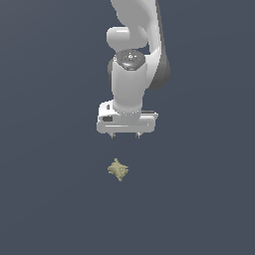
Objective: Pick up the object and move it to a goal position.
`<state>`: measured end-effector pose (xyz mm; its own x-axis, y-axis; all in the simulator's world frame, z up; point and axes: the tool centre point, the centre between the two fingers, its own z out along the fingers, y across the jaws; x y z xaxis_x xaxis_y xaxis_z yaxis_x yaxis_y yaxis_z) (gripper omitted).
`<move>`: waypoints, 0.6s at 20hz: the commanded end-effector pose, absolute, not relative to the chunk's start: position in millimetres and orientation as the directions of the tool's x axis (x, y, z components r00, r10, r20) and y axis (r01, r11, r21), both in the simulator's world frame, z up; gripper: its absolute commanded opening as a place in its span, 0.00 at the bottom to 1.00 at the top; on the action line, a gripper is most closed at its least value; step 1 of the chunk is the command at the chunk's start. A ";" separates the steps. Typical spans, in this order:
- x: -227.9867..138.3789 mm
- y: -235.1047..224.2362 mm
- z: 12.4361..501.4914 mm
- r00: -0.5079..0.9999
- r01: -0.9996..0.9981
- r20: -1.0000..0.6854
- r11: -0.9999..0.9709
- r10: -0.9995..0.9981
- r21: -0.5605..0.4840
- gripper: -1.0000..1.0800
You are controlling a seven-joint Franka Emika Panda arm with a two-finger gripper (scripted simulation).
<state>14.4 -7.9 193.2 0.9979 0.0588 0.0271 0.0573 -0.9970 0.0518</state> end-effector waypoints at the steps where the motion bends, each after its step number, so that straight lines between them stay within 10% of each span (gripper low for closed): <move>1: 15.4 -8.4 191.8 0.997 0.068 0.025 -0.996 0.069 0.052 0.96; 12: 30.7 -12.5 177.9 0.976 0.217 0.011 -0.975 0.218 0.053 0.96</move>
